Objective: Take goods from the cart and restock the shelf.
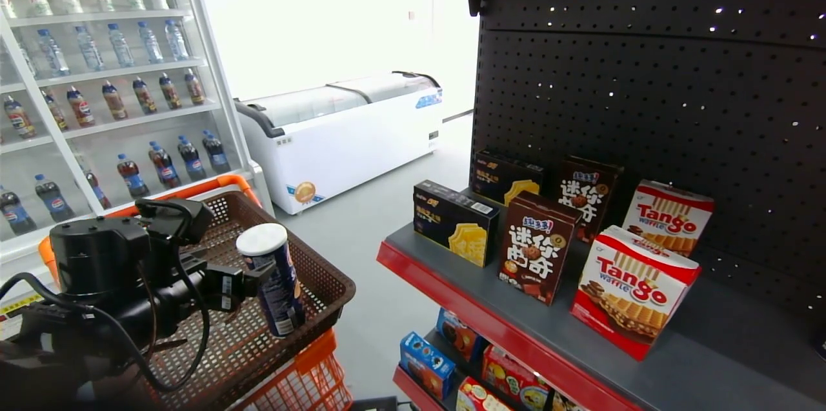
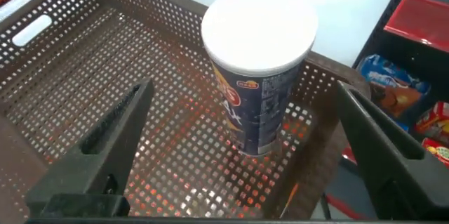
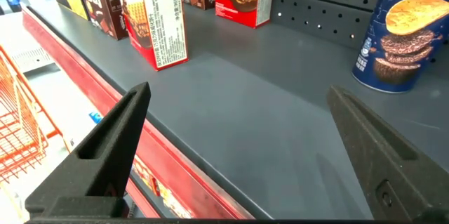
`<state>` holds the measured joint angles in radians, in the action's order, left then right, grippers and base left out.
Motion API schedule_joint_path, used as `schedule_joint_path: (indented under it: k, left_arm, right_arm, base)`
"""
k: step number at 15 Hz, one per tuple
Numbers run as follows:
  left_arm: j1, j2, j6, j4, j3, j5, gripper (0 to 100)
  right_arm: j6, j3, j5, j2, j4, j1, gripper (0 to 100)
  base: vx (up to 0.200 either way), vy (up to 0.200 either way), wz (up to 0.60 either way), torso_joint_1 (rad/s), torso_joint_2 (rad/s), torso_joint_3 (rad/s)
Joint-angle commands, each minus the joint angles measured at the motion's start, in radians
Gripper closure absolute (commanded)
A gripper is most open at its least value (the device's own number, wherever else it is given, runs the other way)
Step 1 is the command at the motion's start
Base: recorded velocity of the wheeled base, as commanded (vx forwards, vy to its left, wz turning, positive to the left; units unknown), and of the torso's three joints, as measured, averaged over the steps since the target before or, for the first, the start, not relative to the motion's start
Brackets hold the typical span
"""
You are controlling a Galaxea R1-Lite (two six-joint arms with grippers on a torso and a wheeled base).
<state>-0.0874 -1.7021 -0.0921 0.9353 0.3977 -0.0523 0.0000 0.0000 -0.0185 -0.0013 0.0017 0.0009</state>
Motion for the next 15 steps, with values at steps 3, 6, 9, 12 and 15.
schedule_joint_path:
  k: [3, 6, 9, 12, 15]
  left_arm:
    - [0.0, -0.163, -0.001, 0.129, -0.014, -0.003, 0]
    - [-0.008, -0.249, -0.001, 0.232, -0.014, -0.006, 0]
    - [-0.014, -0.31, -0.001, 0.284, -0.003, -0.006, 0]
    - [-0.014, -0.389, -0.001, 0.367, 0.0, -0.035, 0]
    - [-0.014, -0.43, -0.001, 0.412, 0.0, -0.061, 0]
  right_arm:
    - [0.0, 0.0, -0.001, 0.001, 0.0, 0.001, 0]
    - [0.0, 0.0, -0.001, 0.001, 0.0, 0.001, 0]
    - [0.0, 0.0, 0.0, 0.001, 0.0, 0.001, 0]
    - [0.0, 0.0, 0.0, 0.001, 0.0, 0.001, 0]
    - [0.0, 0.0, -0.001, 0.001, 0.0, 0.001, 0]
  base:
    - [0.0, 0.0, 0.0, 0.0, 0.0, 0.0]
    - [0.0, 0.0, 0.0, 0.0, 0.0, 0.0]
    - [0.0, 0.0, 0.0, 0.0, 0.0, 0.0]
    - [0.0, 0.0, 0.0, 0.0, 0.0, 0.0]
    - [0.0, 0.0, 0.0, 0.0, 0.0, 0.0]
